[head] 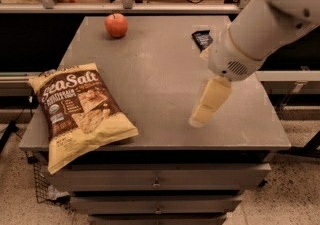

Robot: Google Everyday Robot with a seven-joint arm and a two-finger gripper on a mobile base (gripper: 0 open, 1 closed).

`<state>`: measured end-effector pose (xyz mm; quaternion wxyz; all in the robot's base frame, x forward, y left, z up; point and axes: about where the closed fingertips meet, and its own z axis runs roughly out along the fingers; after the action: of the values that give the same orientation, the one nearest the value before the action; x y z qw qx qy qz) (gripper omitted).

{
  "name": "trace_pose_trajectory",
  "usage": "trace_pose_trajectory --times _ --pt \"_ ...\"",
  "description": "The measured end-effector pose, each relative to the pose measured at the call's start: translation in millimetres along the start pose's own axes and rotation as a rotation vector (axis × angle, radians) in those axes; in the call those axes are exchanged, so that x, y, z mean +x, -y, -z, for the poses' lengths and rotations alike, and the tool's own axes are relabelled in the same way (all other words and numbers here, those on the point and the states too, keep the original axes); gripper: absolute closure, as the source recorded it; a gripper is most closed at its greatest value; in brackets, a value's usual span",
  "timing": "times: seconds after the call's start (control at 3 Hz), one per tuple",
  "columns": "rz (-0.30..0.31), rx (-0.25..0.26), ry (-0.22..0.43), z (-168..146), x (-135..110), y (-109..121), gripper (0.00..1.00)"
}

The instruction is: Pick brown chip bag

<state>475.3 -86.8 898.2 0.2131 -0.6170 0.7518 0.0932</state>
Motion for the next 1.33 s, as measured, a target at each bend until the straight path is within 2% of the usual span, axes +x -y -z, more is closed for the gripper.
trace_pose_trajectory --times 0.33,0.67,1.0,1.33 --pt "-0.026 -0.079 0.094 -54 -34 -10 0.00" --pt "-0.064 -0.142 0.154 -85 -62 -19 0.00" --pt "-0.109 -0.190 0.220 -99 -83 -33 0.00" --pt "-0.139 -0.237 0.283 -111 -104 -58 0.00"
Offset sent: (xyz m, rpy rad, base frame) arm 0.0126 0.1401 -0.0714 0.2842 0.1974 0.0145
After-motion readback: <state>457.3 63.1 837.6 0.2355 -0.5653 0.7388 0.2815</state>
